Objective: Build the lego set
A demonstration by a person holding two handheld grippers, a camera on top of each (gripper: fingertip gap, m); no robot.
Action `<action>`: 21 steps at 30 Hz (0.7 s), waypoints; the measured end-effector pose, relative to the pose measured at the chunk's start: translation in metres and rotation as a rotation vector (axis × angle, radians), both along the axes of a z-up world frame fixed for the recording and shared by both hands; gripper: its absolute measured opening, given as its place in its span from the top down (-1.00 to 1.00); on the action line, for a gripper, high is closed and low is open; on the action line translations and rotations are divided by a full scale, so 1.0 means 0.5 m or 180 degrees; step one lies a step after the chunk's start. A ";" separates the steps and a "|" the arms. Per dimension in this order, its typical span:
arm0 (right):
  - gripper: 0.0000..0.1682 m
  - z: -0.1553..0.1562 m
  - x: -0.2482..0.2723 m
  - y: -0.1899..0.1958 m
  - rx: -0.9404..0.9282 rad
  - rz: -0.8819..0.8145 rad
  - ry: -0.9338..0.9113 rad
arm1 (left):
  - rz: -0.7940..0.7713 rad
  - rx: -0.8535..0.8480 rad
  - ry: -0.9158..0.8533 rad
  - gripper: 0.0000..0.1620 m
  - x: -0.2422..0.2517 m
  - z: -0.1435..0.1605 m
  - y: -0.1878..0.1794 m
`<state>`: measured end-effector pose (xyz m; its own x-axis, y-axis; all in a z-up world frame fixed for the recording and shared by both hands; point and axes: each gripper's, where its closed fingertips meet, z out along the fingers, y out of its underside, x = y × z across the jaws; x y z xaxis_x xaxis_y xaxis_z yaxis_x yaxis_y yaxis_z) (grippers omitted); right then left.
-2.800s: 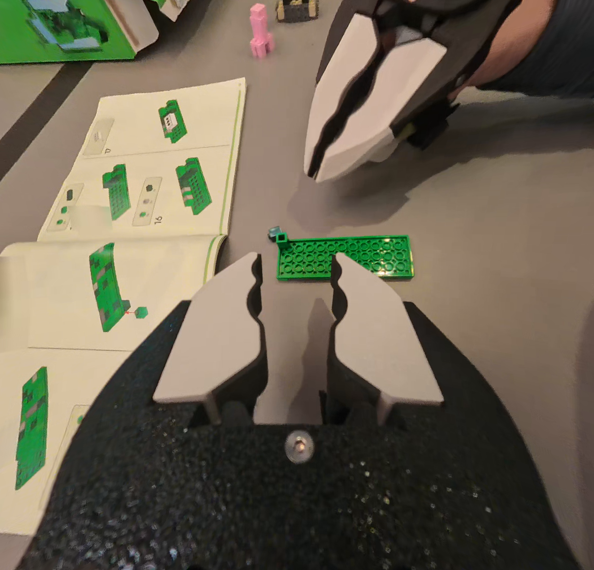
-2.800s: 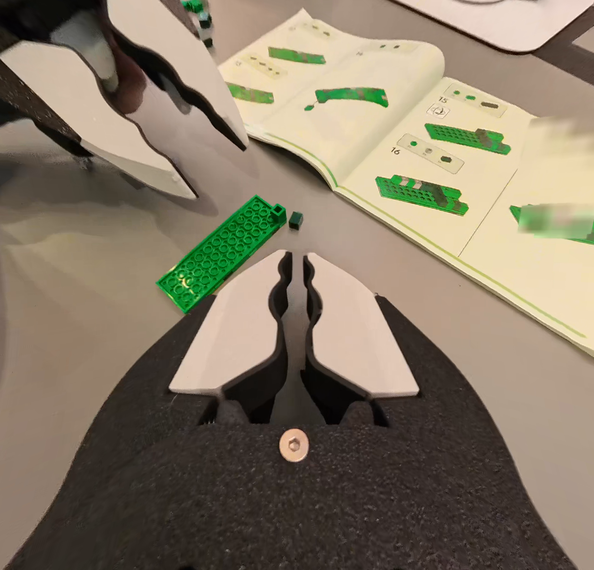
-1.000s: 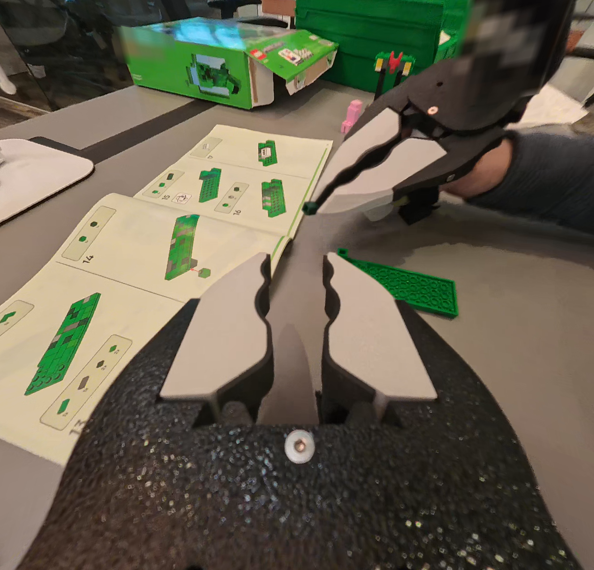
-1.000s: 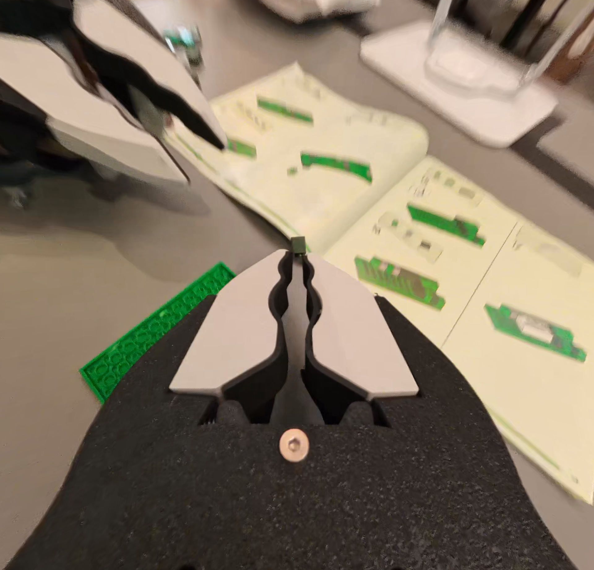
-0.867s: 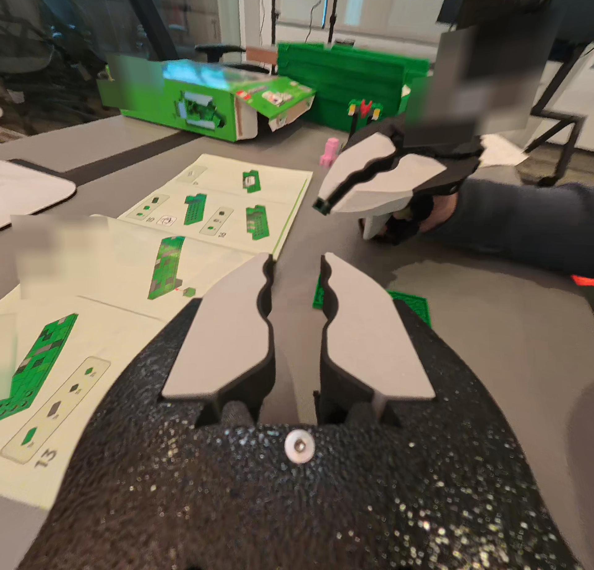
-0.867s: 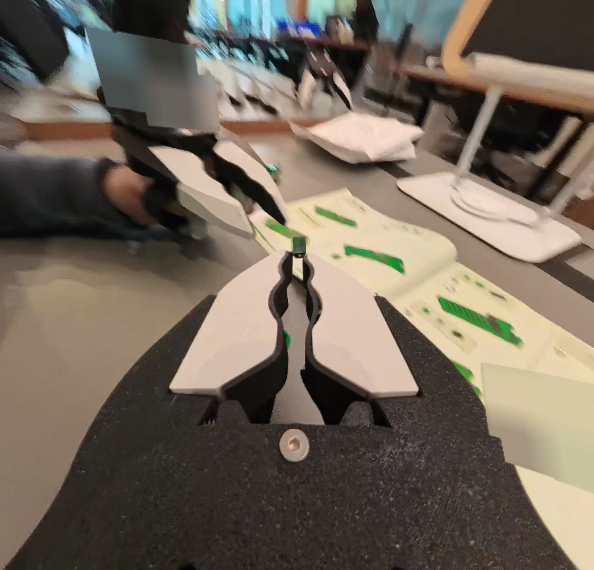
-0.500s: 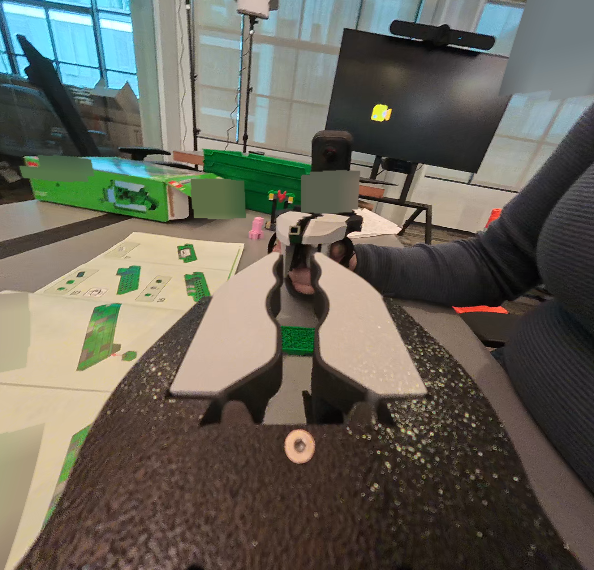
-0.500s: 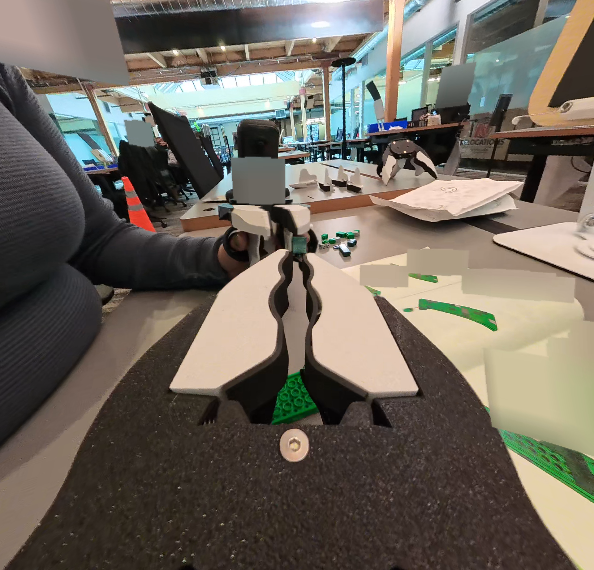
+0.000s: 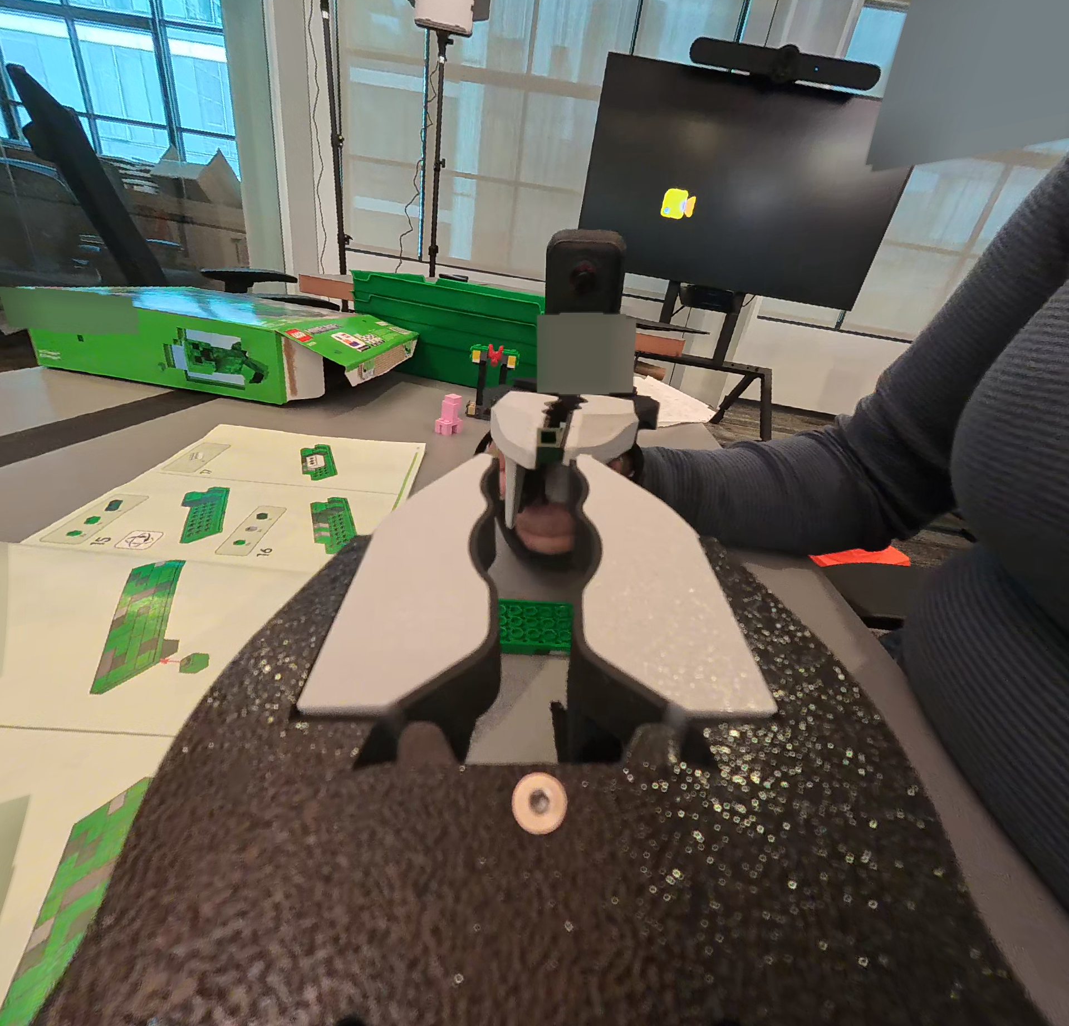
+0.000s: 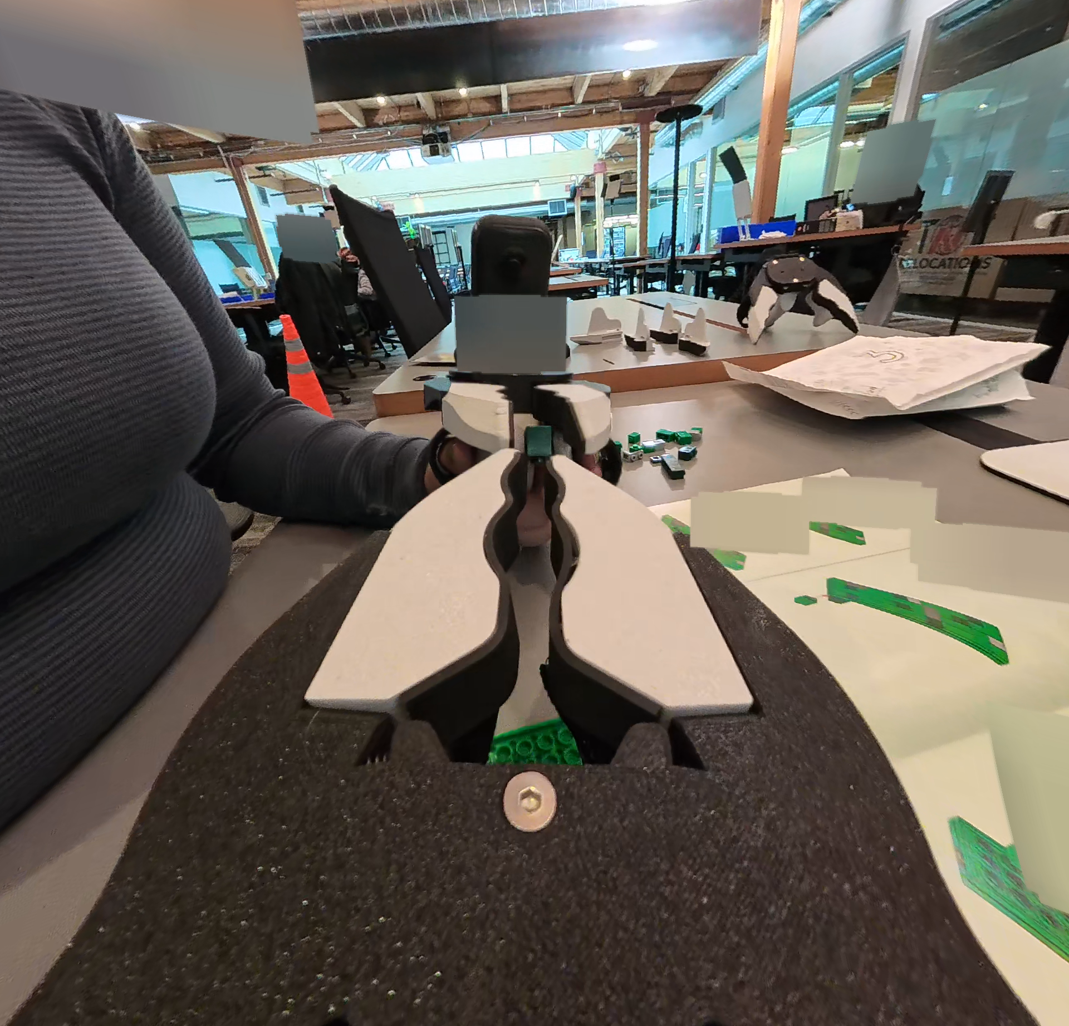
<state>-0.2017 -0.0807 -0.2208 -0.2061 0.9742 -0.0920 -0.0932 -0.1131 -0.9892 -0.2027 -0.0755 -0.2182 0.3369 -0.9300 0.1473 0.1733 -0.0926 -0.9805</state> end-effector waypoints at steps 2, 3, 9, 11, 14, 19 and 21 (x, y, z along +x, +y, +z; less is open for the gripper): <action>0.94 0.001 -0.004 -0.004 0.0000 0.0023 0.0010 | -0.0012 0.0006 0.0017 0.76 0.002 -0.001 -0.001; 0.95 0.001 -0.005 -0.005 0.0004 0.0031 0.0000 | -0.0013 0.0009 0.0013 0.79 0.001 0.000 -0.002; 0.95 -0.001 -0.005 -0.007 0.0021 0.0032 -0.0011 | -0.0102 0.0023 -0.0013 0.84 0.004 0.002 -0.008; 0.95 -0.002 -0.005 -0.009 0.0030 0.0033 -0.0022 | -0.0161 0.0036 -0.0017 0.83 0.006 0.002 -0.013; 0.95 -0.005 -0.007 -0.013 0.0065 0.0047 -0.0056 | -0.0207 0.0055 0.0028 0.87 0.013 0.000 -0.018; 0.94 -0.008 -0.006 -0.013 0.0091 0.0039 -0.0099 | -0.0208 -0.0004 0.0058 0.91 0.012 -0.003 -0.016; 0.93 -0.014 -0.003 -0.008 0.0214 -0.0050 -0.0243 | -0.0201 -0.0081 0.0215 0.91 0.011 -0.015 -0.013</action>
